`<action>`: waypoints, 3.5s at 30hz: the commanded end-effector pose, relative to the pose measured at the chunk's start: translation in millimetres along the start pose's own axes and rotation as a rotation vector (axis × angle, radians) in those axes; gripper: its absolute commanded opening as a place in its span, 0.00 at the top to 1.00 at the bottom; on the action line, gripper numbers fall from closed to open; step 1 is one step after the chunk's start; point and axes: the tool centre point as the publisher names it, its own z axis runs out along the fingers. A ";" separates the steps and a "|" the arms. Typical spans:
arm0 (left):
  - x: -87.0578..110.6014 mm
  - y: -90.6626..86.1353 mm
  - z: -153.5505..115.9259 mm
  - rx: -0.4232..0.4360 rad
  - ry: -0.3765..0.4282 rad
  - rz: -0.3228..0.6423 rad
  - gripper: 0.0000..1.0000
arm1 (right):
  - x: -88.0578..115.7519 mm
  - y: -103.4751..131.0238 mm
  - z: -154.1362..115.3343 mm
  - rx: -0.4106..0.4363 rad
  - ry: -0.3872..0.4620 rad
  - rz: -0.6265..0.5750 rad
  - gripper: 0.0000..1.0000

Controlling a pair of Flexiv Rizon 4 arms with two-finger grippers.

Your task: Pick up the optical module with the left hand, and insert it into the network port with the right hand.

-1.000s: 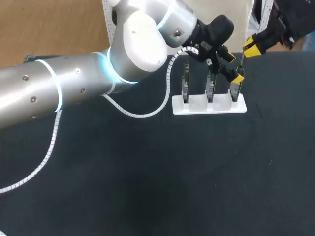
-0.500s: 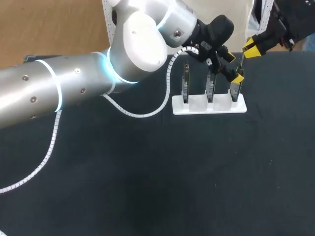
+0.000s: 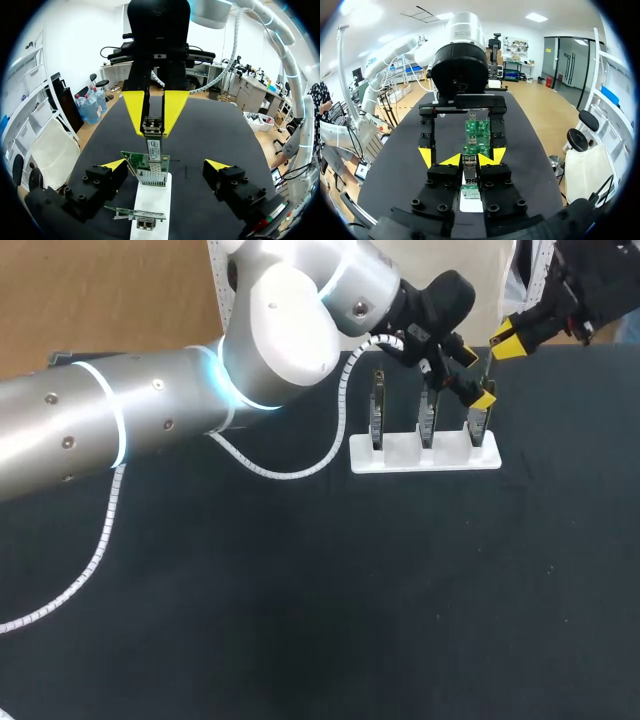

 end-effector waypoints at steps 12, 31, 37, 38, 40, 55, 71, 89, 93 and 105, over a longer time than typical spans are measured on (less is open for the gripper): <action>-1.2 1.0 0.3 0.001 0.005 -0.002 0.00 | 0.3 5.0 -1.9 0.019 -0.006 -0.001 1.00; -1.2 1.0 0.3 0.001 0.005 -0.002 0.00 | 4.3 3.6 -0.1 0.022 -0.011 0.007 1.00; -1.2 1.0 0.3 0.001 0.005 -0.002 0.00 | 0.9 3.1 -2.8 0.027 -0.014 -0.005 1.00; -1.2 1.0 0.3 0.001 0.005 -0.002 0.00 | 0.9 2.9 -2.9 0.027 -0.015 -0.005 1.00; -1.2 1.0 0.3 0.001 0.005 -0.002 0.00 | 1.8 2.0 -3.0 0.029 -0.015 -0.002 1.00; -1.2 1.0 0.3 0.001 0.005 -0.002 0.00 | 3.8 0.9 0.0 0.028 -0.019 0.007 1.00; -1.2 1.0 0.3 0.001 0.005 -0.002 0.00 | 5.6 0.7 1.9 0.036 -0.022 0.014 1.00; -1.2 1.0 0.3 0.001 0.005 -0.002 0.00 | 9.4 0.7 3.4 0.034 -0.019 0.028 0.00; -1.2 1.0 0.3 0.001 0.005 -0.002 0.00 | 7.2 0.0 0.2 0.045 -0.026 0.028 0.00; -1.2 1.0 0.3 0.001 0.005 -0.002 0.00 | -5.5 -4.4 -15.7 0.030 -0.087 0.001 0.00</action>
